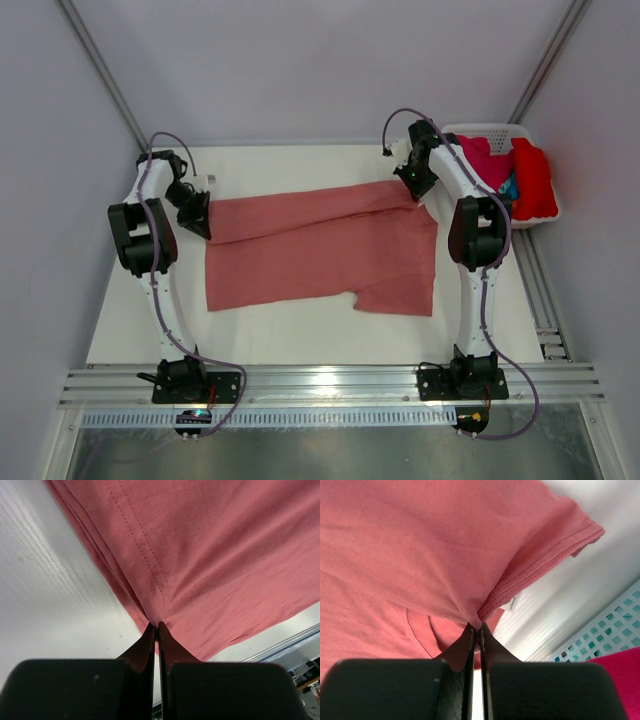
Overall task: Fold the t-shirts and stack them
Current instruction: Fold the tshirt
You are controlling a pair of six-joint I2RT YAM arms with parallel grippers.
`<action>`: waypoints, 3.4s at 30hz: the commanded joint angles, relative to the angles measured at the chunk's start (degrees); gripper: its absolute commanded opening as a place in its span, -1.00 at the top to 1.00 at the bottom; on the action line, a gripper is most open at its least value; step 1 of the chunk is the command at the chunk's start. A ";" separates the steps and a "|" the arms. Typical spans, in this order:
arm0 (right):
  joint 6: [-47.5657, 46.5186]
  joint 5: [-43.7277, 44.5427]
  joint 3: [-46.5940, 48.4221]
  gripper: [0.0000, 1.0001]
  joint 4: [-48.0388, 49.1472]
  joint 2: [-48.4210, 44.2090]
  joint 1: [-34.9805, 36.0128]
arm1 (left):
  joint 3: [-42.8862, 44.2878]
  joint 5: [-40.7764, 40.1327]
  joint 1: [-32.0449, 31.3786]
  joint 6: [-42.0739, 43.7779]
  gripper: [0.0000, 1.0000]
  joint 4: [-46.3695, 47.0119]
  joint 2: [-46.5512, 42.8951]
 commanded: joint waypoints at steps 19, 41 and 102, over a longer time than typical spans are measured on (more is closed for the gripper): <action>-0.58 2.71 0.70 0.94 0.55 -4.09 -0.43 | 4.77 -5.76 -1.63 -3.11 -0.98 1.62 0.66; 1.26 1.12 6.15 0.43 5.65 0.31 2.38 | 11.72 -5.85 -3.39 -2.76 -0.98 1.18 1.28; -7.96 -29.28 -4.66 -0.23 1.08 -5.41 7.91 | 12.69 -3.30 -4.53 -3.37 -0.98 3.29 4.00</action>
